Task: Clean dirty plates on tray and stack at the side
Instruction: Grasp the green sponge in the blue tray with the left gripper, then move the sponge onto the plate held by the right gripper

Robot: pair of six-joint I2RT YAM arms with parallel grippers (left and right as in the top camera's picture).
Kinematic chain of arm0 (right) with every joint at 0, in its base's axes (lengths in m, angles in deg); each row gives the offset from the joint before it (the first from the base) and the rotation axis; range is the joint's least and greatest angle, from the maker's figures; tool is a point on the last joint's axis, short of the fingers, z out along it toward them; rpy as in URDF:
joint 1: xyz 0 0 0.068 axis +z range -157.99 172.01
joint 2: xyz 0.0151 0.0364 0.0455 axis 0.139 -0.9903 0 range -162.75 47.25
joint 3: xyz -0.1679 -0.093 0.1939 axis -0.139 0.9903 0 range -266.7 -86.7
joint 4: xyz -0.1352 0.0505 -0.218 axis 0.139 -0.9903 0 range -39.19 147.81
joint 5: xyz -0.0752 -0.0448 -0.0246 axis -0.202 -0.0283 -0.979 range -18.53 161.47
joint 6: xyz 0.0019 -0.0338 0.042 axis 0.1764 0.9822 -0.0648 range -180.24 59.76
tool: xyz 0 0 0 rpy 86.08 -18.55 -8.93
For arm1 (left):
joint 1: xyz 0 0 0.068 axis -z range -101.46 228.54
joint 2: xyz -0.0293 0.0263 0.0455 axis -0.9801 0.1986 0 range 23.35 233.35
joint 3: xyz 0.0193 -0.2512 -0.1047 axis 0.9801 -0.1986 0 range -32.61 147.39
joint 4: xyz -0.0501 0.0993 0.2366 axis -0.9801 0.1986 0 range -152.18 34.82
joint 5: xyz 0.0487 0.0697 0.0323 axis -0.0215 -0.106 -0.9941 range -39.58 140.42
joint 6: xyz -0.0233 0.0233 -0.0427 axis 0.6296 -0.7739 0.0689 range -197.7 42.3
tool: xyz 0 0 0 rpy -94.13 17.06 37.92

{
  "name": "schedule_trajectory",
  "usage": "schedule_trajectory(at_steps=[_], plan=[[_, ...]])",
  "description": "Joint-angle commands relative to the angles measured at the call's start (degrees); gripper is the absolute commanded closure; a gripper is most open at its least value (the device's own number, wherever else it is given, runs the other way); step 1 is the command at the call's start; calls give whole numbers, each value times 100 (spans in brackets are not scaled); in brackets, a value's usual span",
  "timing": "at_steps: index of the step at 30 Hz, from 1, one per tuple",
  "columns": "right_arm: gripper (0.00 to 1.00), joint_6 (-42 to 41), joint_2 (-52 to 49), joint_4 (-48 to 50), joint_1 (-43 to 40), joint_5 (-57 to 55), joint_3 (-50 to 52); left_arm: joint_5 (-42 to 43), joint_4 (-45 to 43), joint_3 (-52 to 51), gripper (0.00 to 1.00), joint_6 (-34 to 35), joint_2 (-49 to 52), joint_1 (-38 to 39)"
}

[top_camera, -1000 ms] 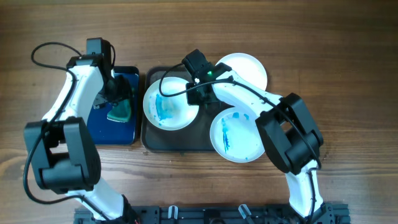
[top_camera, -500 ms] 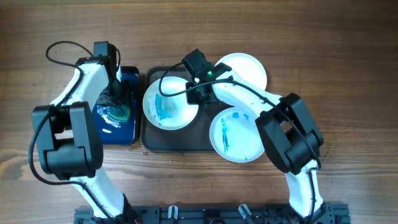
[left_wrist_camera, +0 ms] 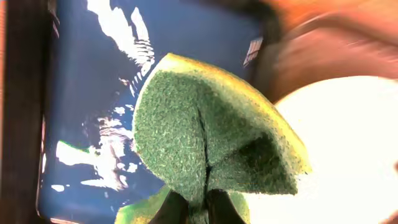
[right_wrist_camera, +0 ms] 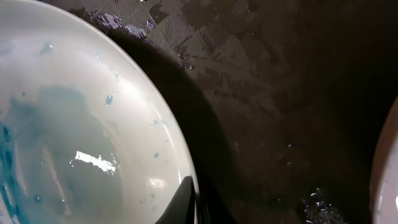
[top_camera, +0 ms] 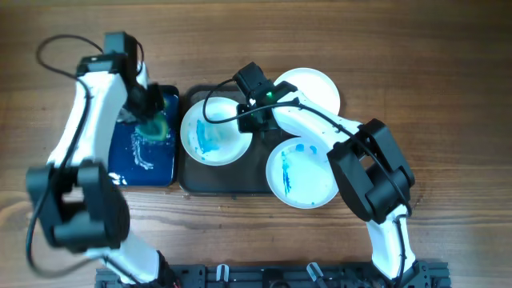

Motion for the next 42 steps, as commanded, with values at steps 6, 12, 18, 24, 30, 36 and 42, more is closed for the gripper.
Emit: schedule_trajectory(at_steps=[6, 12, 18, 24, 30, 36, 42], plan=[[96, -131, -179, -33, -282, 820, 0, 667, 103, -79, 96, 1602, -354, 855], [96, -212, -179, -37, -348, 1115, 138, 254, -800, -706, 96, 2382, 210, 1392], [96, -214, -179, -20, -348, 1099, 138, -107, -1209, -887, 96, 2780, 1145, 1506], [96, -214, -179, 15, -348, 1038, 138, 951, -1318, -892, 96, 1943, 1613, 1832], [96, -221, -179, 70, -348, 1003, 138, 2559, -1875, -890, 96, 549, 1611, 1987], [96, -214, -181, 42, -348, 1001, 138, -315, -1967, -890, 96, 2879, 1609, 1700], [96, -28, -236, -85, -455, 1644, 138, -1244, -1126, -890, 96, 3449, 1609, 1672]])
